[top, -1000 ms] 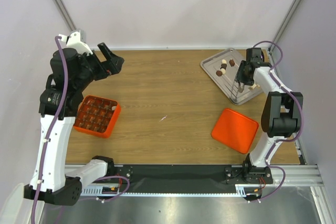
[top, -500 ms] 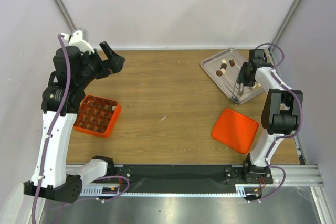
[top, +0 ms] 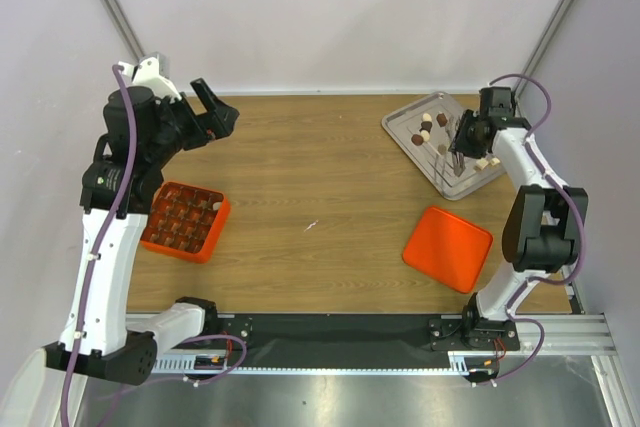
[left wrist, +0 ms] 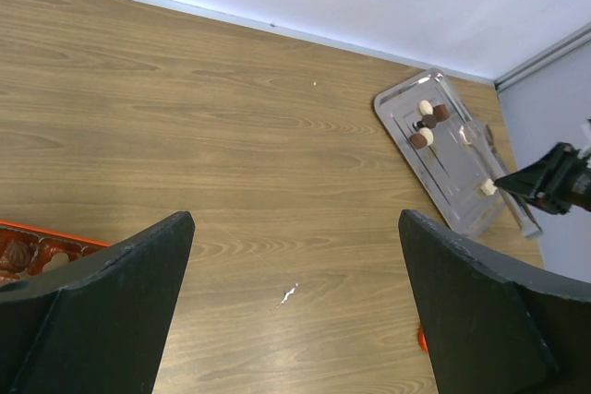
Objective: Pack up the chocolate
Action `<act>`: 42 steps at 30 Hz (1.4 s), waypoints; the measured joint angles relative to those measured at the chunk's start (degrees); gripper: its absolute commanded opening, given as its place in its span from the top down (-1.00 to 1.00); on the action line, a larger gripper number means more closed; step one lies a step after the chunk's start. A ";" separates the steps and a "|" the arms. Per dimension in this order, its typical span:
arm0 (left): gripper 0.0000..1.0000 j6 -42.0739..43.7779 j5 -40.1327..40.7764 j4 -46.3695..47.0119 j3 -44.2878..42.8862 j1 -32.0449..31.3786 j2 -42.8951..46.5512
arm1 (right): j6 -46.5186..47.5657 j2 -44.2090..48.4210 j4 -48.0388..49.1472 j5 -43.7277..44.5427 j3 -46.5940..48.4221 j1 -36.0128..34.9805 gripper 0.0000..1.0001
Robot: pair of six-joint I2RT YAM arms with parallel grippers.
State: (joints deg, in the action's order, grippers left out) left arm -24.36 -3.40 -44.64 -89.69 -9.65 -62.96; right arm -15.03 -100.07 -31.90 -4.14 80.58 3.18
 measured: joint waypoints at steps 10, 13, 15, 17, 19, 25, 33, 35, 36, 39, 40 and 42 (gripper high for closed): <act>-0.99 0.98 3.61 -2.36 -4.72 0.04 -3.21 | -4.44 5.73 1.38 -3.50 0.59 -17.90 0.26; -0.99 0.96 4.76 -2.69 -6.03 0.04 -2.14 | -6.40 4.07 3.32 -3.96 3.52 -28.85 0.27; -0.99 0.96 4.98 -3.39 -7.28 0.04 -1.60 | -7.43 1.66 5.29 -4.26 6.78 -34.64 0.27; -0.99 0.96 5.11 -4.20 -9.51 0.04 -1.57 | -8.22 -1.70 7.93 -4.79 10.88 -40.15 0.27; -1.00 0.98 4.90 -4.72 -11.96 0.04 -1.88 | -8.61 -5.75 10.05 -4.96 15.34 -44.63 0.27; -1.00 1.09 4.00 -4.98 -14.34 0.04 -2.25 | -7.19 -22.03 11.58 -5.66 34.58 -54.93 0.27; -1.00 0.81 -1.01 -4.15 -11.26 0.07 -2.19 | -5.95 -34.38 12.28 -8.83 45.70 -62.60 0.28; -0.99 0.39 -2.45 -3.72 -9.79 0.07 -1.68 | -6.01 -35.58 12.94 -9.46 45.70 -63.08 0.28; -1.00 0.22 -3.15 -3.28 -8.83 0.07 -1.25 | -6.08 -36.33 13.38 -9.90 45.70 -63.19 0.27; -1.00 -0.26 -4.81 -2.95 -6.58 0.07 0.22 | -6.40 -37.92 14.93 -10.67 45.70 -63.36 0.27; -1.00 -0.33 -5.18 -2.93 -6.23 0.07 0.63 | -6.56 -38.36 15.76 -10.99 45.70 -63.43 0.27; -1.00 -0.61 -5.92 -2.69 -5.90 0.07 1.27 | -7.04 -39.30 17.27 -11.43 45.70 -63.43 0.27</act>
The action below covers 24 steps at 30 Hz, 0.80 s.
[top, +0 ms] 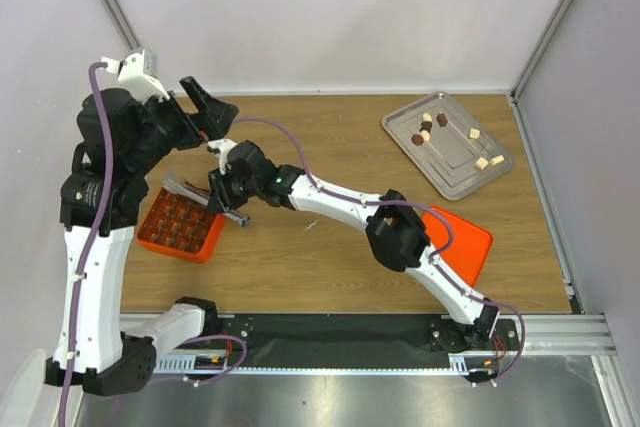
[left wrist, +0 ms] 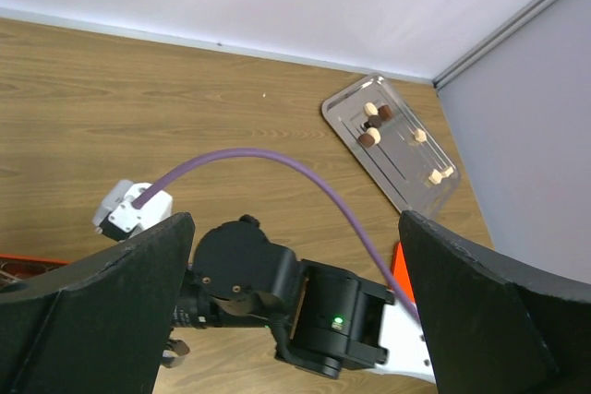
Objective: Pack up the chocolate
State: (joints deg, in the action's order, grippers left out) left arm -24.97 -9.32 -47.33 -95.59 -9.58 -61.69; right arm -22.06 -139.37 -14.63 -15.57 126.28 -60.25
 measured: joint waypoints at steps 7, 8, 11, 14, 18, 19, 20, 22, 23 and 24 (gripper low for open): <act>-1.00 -0.02 -0.79 1.55 1.60 0.00 2.03 | -1.51 -3.50 3.21 -1.20 0.90 -0.11 0.26; -0.99 -0.02 -0.96 1.81 1.92 0.00 2.21 | -1.70 -3.93 3.48 -1.42 0.92 -0.13 0.25; -0.99 -0.02 -1.40 2.25 2.54 0.00 2.27 | -2.03 -5.20 3.98 -1.95 0.94 -0.13 0.25; -1.00 0.00 -1.46 2.25 3.13 0.00 2.23 | -2.38 -5.99 4.28 -2.08 1.01 -0.13 0.23; -1.00 0.00 -1.46 2.32 3.41 0.00 2.21 | -2.56 -6.38 4.74 -2.25 1.60 -0.13 0.14; -1.00 0.00 -1.46 2.34 3.43 0.00 2.21 | -2.56 -6.38 4.74 -2.25 1.64 -0.13 0.12; -1.00 0.00 -1.46 2.36 3.43 0.00 2.21 | -2.58 -6.38 4.76 -2.25 1.68 -0.13 0.11; -1.00 0.00 -1.46 2.47 3.43 0.00 2.19 | -2.56 -6.38 5.01 -2.19 1.73 -0.13 0.10; -0.99 0.00 -1.46 2.49 3.43 0.00 2.16 | -2.56 -6.38 5.14 -2.12 1.77 -0.13 0.09; -0.99 0.00 -1.46 2.54 3.43 0.00 2.14 | -2.56 -6.38 5.22 -2.05 1.79 -0.13 0.09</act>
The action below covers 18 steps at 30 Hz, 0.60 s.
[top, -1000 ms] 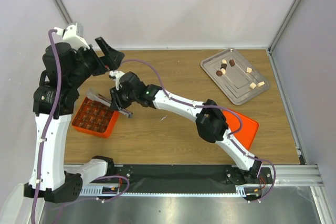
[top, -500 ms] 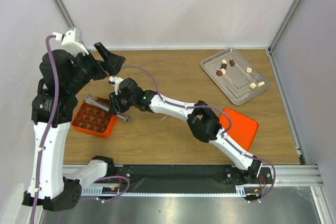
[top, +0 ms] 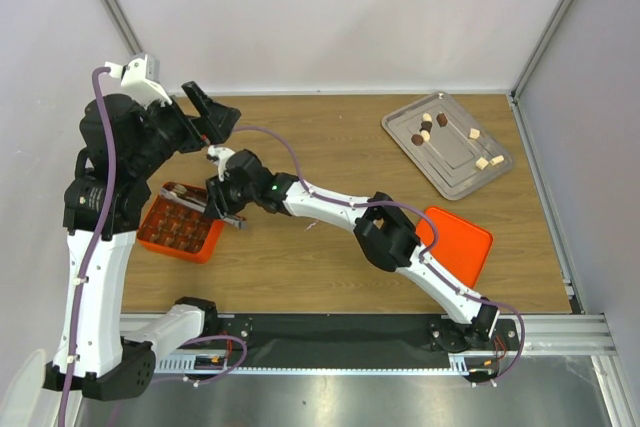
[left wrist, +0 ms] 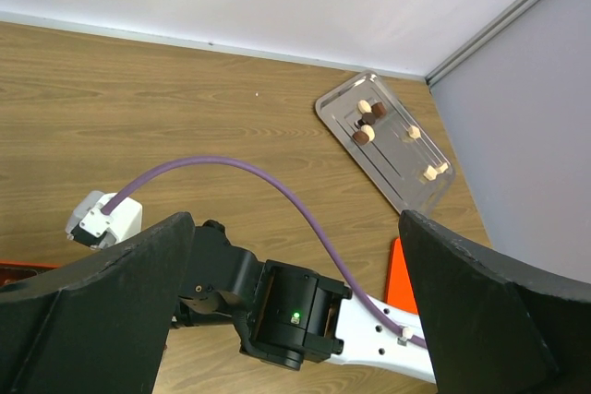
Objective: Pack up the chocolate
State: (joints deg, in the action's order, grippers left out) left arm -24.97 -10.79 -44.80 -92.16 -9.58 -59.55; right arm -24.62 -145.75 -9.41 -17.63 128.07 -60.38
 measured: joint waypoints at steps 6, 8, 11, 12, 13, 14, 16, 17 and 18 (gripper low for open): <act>-0.99 -0.02 -0.04 0.13 0.00 0.00 -0.07 | 0.02 0.00 0.85 0.15 0.00 0.28 0.07; -0.99 -0.02 -0.13 0.15 0.00 0.00 -0.09 | 0.02 0.00 1.14 0.17 0.09 0.46 0.06; -0.99 -0.04 -0.17 0.17 0.00 0.00 -0.13 | 0.24 0.00 1.20 0.42 0.35 0.66 0.04; -1.00 -0.04 -0.20 0.20 0.00 0.00 -0.17 | 0.28 0.00 1.18 0.66 0.46 0.79 0.04; -1.00 -0.07 -0.22 0.22 0.00 0.00 -0.20 | 0.44 0.00 1.20 0.85 0.61 0.85 0.05; -1.00 -0.07 -0.26 0.24 0.00 0.00 -0.24 | 0.63 0.00 1.20 0.98 0.66 0.92 0.05; -1.00 -0.09 -0.42 0.44 0.00 0.00 -0.31 | 0.92 0.00 1.25 1.29 0.76 1.03 0.05; -1.00 -0.13 -0.42 0.57 0.00 0.00 -0.33 | 1.01 0.00 1.25 1.38 0.76 1.05 0.06; -1.00 -0.17 -0.42 0.63 0.00 0.00 -0.35 | 1.16 0.00 1.29 1.53 0.76 1.07 0.06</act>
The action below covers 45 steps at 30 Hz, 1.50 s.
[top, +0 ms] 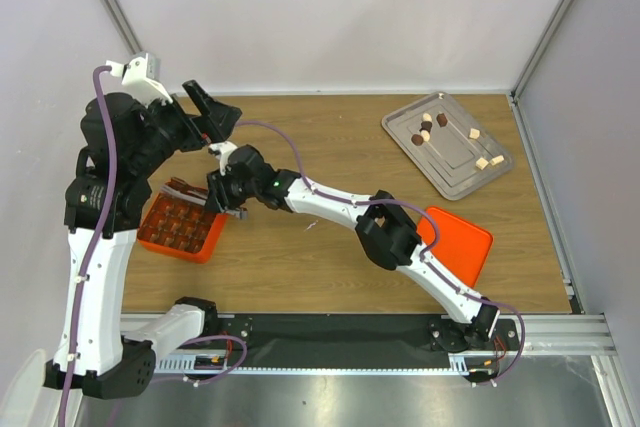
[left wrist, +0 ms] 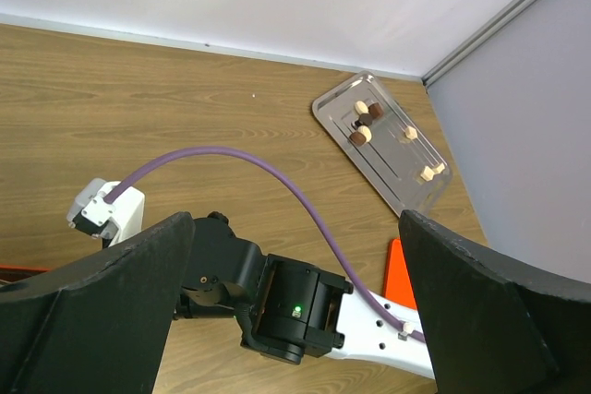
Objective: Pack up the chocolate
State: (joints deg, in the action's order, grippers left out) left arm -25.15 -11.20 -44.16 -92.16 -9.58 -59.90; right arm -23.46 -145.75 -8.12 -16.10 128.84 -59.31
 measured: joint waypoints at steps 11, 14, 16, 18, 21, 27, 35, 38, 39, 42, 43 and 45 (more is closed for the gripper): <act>-1.00 -0.28 0.00 -0.28 -1.18 0.00 -0.70 | 1.66 2.27 -0.48 0.57 -0.92 0.50 0.12; -0.99 -0.31 -0.07 -0.52 -2.84 0.00 -0.96 | 2.10 6.91 -0.52 0.81 -4.46 0.72 0.12; -0.99 -0.33 -0.31 -0.66 -3.76 0.00 -0.96 | 2.34 10.54 -0.04 1.05 -7.37 0.94 0.13; -1.00 -0.33 -0.70 -0.79 -4.68 0.00 -0.94 | 2.54 15.39 -0.15 1.84 -11.21 1.31 0.14; -0.99 -0.31 -0.98 -1.27 -5.25 0.00 -0.94 | 2.62 22.32 -0.11 3.32 -17.03 2.60 0.16; -0.99 -0.24 -1.22 -1.81 -4.52 0.00 -0.76 | 2.56 40.11 -4.74 10.12 -35.28 13.18 0.13; -0.99 -0.24 -2.23 1.11 9.79 0.00 1.92 | 2.54 58.51 -19.67 22.93 -49.22 44.54 0.10; -0.99 -0.26 -2.84 2.03 13.62 0.00 1.51 | 2.58 59.65 -23.41 24.90 -49.53 52.28 0.08; -0.99 -0.26 -3.02 2.21 14.53 0.00 1.38 | 2.58 59.49 -24.48 25.27 -49.51 53.88 0.07; -0.99 -0.26 -3.61 3.04 15.98 0.00 1.07 | 2.49 58.07 -27.61 26.64 -49.46 56.78 0.05; -0.99 -0.26 -3.76 3.34 16.26 0.00 1.07 | 2.49 57.57 -28.39 26.88 -49.46 57.40 0.05; -0.99 -0.24 -4.02 3.87 16.79 0.00 1.09 | 2.29 56.33 -30.25 27.08 -49.46 58.62 0.03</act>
State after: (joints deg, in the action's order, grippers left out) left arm -25.39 -15.22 -40.29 -75.37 -9.58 -58.81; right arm -21.17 -89.43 -38.37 10.98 79.37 -0.69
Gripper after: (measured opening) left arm 0.996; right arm 0.478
